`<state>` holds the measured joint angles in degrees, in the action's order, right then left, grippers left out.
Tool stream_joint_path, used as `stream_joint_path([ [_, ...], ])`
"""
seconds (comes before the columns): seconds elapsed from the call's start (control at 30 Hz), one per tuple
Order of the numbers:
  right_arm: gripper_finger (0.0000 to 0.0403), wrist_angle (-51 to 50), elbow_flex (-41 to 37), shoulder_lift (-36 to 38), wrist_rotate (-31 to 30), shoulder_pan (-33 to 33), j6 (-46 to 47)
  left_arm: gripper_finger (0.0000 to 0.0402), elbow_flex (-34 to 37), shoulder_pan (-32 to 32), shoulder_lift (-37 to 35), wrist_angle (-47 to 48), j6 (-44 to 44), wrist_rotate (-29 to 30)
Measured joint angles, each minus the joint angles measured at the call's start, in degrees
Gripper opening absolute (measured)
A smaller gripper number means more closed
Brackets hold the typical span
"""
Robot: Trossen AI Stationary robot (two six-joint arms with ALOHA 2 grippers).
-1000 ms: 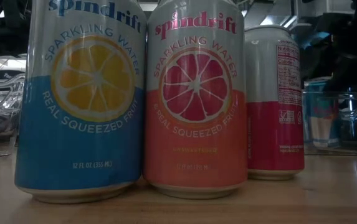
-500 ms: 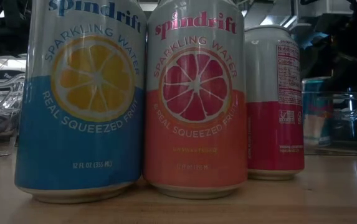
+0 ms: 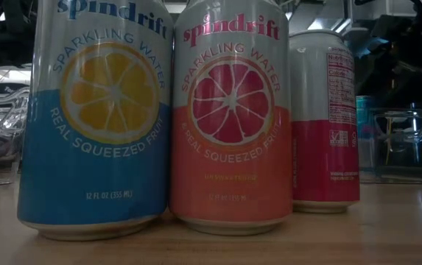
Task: Sort soda cans
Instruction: Put the blue soda can into the middle right transparent bin
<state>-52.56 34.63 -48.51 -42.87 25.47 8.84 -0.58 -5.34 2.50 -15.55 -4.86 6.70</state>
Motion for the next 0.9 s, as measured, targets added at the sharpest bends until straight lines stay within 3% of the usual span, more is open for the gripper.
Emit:
stream_joint_path([
  [0.27, 0.0312, -7.2, 8.3, 0.4, 4.7, 0.0, -2.1, 0.0059, 0.0, 0.0, 0.0, 0.0, 0.0, 0.0],
  [0.4, 0.0312, -6.3, 13.3, 0.3, 4.9, 0.0, -5.5, 0.0059, 0.0, 0.0, 0.0, 0.0, 0.0, 0.0],
  [0.6, 0.0312, 4.8, 14.9, -1.1, 2.0, 0.0, -16.5, 0.0059, 0.0, 0.0, 0.0, 0.0, 0.1, 0.0],
  [0.9, 0.0312, 21.7, 14.9, -6.9, 2.5, -1.7, -34.5, 0.0059, 0.0, 0.0, 0.0, 0.0, 0.1, 0.0],
])
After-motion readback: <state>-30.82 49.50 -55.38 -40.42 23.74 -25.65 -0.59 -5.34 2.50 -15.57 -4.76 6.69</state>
